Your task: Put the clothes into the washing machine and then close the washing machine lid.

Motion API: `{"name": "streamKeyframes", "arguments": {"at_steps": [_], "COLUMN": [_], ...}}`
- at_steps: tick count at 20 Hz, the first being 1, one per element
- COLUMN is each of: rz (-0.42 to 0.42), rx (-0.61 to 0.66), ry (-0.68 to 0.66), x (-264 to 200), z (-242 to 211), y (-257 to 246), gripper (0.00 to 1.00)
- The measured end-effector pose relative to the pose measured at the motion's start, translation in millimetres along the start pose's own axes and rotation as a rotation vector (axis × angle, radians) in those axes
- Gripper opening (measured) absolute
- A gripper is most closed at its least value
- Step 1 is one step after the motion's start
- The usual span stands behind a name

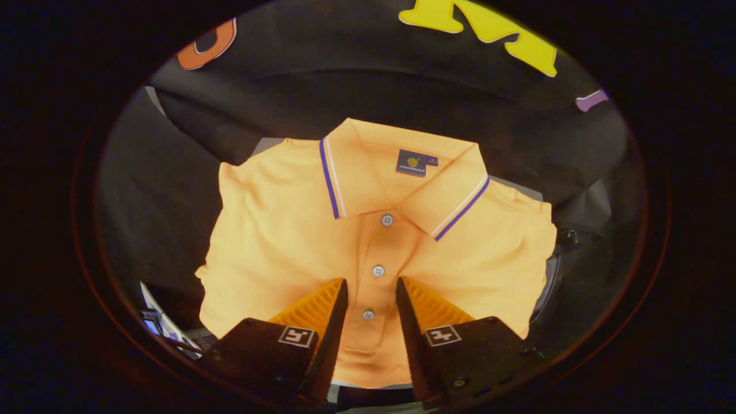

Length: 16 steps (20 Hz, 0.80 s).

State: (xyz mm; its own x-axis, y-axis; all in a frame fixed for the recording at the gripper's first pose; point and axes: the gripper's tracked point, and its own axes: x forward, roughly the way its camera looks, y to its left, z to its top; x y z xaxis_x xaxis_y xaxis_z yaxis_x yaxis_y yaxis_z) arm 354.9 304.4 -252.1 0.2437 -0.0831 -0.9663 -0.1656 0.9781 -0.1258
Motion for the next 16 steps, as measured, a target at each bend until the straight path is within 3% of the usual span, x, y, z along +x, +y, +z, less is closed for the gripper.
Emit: {"name": "streamKeyframes", "arguments": {"at_steps": [2, 3, 7, 12, 16], "rz": [0.0, 0.006, 0.088, 0.223, 0.262], "rx": [0.01, 0.0, -0.061, 0.012, 0.054], "ry": [-0.004, -0.005, -0.025, -0.062, -0.099], "x": [-4.8, -6.9, -4.4, -9.1, -18.0], "z": [0.2, 2.1, -1.3, 1.2, 6.1], "y": [-11.0, -14.1, -9.1, -13.9, -21.5], "gripper": [0.29, 0.23, 0.16, 0.11, 0.1]}}
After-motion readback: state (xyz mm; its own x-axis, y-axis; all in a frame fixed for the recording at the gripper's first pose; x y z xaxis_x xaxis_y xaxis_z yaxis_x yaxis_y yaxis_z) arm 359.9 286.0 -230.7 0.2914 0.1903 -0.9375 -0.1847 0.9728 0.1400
